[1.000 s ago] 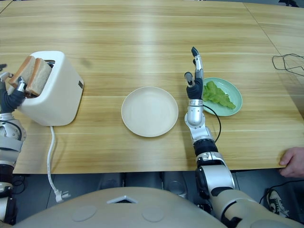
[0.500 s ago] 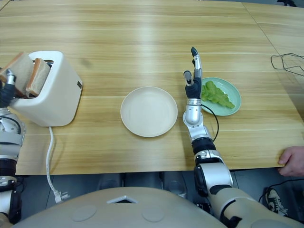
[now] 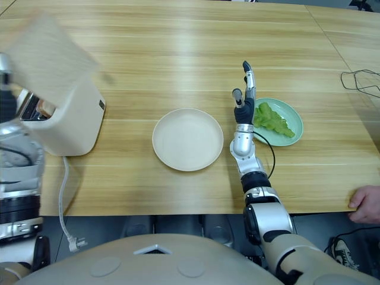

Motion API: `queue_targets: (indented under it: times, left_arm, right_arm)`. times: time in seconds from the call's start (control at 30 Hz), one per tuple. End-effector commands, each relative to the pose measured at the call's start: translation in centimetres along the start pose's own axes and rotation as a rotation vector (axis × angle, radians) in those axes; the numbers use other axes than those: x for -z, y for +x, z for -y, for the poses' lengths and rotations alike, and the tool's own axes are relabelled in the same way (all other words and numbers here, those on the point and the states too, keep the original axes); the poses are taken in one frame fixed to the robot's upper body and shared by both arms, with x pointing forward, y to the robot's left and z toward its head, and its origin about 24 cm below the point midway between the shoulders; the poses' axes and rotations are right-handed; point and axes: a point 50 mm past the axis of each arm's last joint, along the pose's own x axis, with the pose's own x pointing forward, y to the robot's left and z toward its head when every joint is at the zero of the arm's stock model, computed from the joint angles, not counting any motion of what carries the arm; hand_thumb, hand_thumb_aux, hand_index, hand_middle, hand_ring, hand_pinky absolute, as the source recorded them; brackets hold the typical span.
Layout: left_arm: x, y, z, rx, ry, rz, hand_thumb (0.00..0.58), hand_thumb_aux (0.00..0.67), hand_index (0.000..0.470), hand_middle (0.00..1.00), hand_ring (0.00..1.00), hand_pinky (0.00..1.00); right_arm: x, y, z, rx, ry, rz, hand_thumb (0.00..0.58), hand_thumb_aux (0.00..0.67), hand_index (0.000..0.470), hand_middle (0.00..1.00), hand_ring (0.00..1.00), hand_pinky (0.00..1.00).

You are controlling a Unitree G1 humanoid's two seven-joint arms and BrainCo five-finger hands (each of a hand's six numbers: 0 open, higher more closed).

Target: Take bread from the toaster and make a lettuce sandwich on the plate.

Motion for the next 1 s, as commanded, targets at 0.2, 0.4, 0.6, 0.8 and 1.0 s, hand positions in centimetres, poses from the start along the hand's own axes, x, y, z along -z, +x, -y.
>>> queue_targets:
  times: [0.2, 0.4, 0.6, 0.8, 1.0]
  left_arm:
    - [0.3, -3.4, 10.5, 0.458, -0.361, -0.133, 0.580, 0.670, 0.460, 1.00, 1.00, 1.00]
    - [1.8, -5.9, 16.0, 0.621, -0.433, -0.312, 0.580, 0.670, 0.460, 1.00, 1.00, 1.00]
    - [3.2, -7.9, 18.6, 0.699, -0.398, -0.427, 0.580, 0.670, 0.460, 1.00, 1.00, 1.00]
    - [4.0, -10.5, 20.3, 0.855, -0.249, -0.482, 0.580, 0.670, 0.460, 1.00, 1.00, 1.00]
    - [4.2, -11.6, 20.2, 0.920, -0.096, -0.403, 0.366, 0.263, 0.180, 0.00, 0.00, 0.00]
  right_arm:
    - [0.8, 0.8, 4.3, 0.106, -0.114, -0.003, 0.000, 0.000, 0.000, 0.00, 0.00, 0.00]
    - [1.3, 1.5, 7.8, 0.185, -0.226, -0.014, 0.000, 0.000, 0.000, 0.00, 0.00, 0.00]
    - [1.9, 1.7, 9.6, 0.211, -0.325, -0.050, 0.000, 0.000, 0.000, 0.00, 0.00, 0.00]
    - [3.8, 1.2, 10.2, 0.167, -0.488, -0.166, 0.000, 0.000, 0.000, 0.00, 0.00, 0.00]
    - [6.4, 0.3, 11.0, 0.061, -0.776, -0.364, 0.000, 0.000, 0.000, 0.00, 0.00, 0.00]
